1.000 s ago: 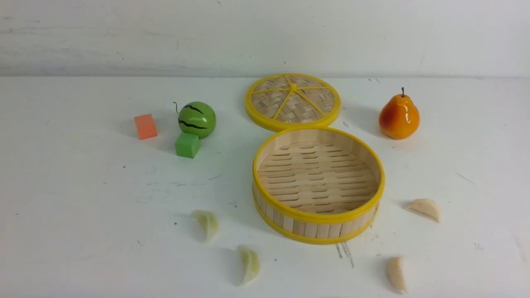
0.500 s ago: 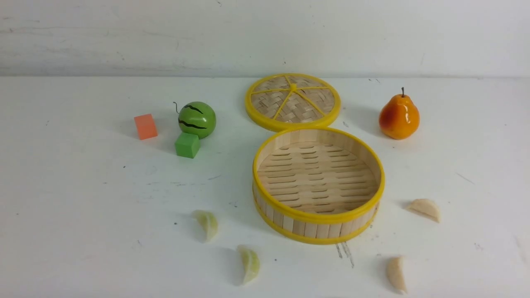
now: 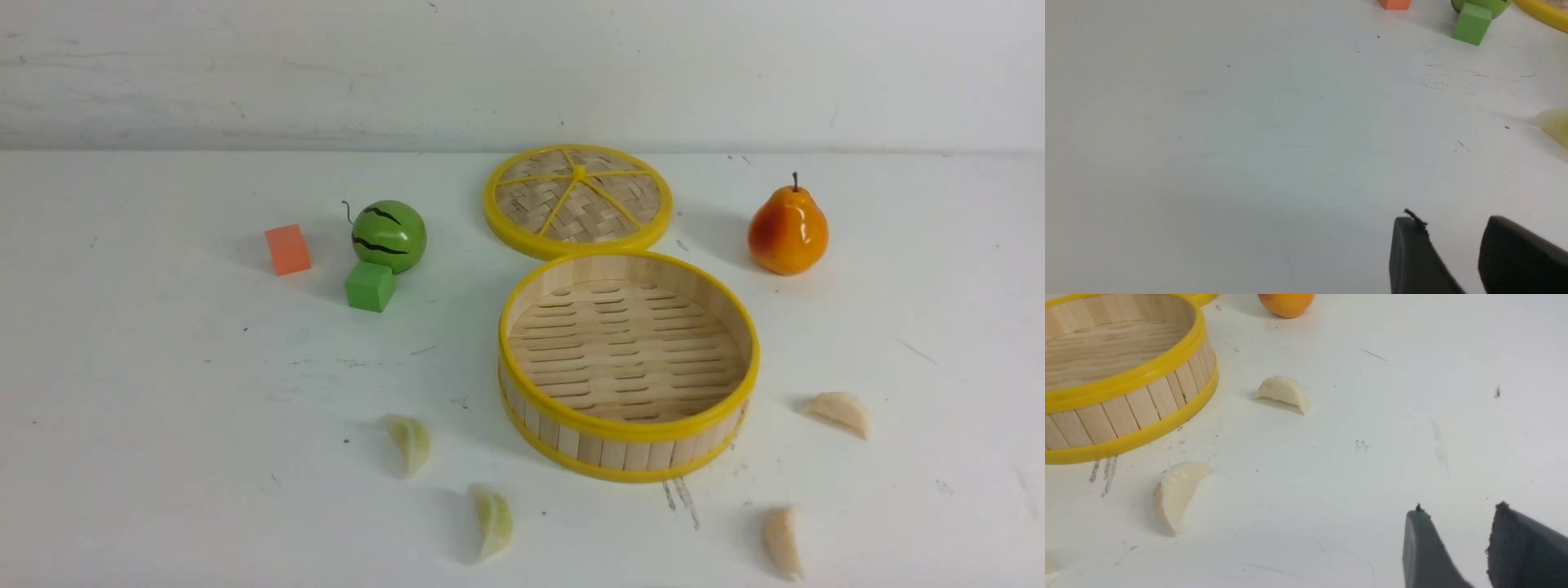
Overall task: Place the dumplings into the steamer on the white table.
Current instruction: 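Reach for and grasp a dumpling on the table with the left gripper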
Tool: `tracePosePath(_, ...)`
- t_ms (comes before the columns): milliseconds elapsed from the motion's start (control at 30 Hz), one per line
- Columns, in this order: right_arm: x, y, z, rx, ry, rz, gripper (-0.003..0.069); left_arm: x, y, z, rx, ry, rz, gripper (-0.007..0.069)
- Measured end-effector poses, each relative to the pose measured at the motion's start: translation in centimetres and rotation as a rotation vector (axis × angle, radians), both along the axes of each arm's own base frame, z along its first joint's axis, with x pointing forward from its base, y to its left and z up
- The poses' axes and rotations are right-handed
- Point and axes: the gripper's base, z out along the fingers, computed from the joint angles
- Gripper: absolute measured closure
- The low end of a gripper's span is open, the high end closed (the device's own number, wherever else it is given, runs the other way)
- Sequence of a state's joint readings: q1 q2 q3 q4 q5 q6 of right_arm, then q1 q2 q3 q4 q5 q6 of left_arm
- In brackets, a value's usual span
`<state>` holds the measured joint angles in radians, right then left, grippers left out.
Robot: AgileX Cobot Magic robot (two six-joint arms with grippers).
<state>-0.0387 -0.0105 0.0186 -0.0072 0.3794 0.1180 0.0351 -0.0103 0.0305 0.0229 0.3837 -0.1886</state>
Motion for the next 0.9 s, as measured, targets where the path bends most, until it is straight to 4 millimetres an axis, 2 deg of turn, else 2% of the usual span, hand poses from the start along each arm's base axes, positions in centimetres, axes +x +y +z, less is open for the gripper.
tracePosePath(433, 0.0, 0.0, 0.0, 0.007, 0.0, 0.001, 0.0419, 0.0, 0.0, 0.0, 0.005, -0.002, 0.0, 0.0387)
tracePosePath(500, 0.0, 0.0, 0.0, 0.007, 0.0, 0.001, 0.0419, 0.0, -0.1, 0.1, -0.042, -0.015, 0.005, 0.0387)
tracePosePath(567, 0.0, 0.1, 0.0, 0.02, -0.001, 0.002, 0.0419, 0.1, -0.4, 0.4, -0.221, -0.05, 0.023, 0.0387)
tracePosePath(700, 0.0, 0.5, 0.0, 0.209, -0.007, -0.006, 0.0419, 0.3, -1.3, 1.2, -0.908, -0.105, 0.097, 0.0387)
tracePosePath(733, 0.0, 0.9, 0.1, 0.361, -0.009, -0.013, 0.0419, 0.3, -1.5, 1.5, -1.154, -0.102, 0.12, 0.0387)
tracePosePath(800, 0.0, 1.4, 0.2, 0.628, 0.001, -0.034, 0.0419, 0.3, -1.7, 1.8, -1.417, -0.093, 0.146, 0.0387)
tracePosePath(833, 0.0, 1.7, 0.2, 0.791, 0.012, -0.044, 0.0419, 0.3, -1.8, 2.0, -1.532, -0.086, 0.156, 0.0387)
tracePosePath(867, 0.0, 1.8, 0.2, 0.819, 0.015, -0.046, 0.0419, 0.3, -1.8, 2.0, -1.545, -0.085, 0.157, 0.0387)
tracePosePath(900, 0.0, 2.1, 0.3, 0.984, 0.03, -0.061, 0.0419, 0.3, -1.9, 2.1, -1.605, -0.083, 0.162, 0.0387)
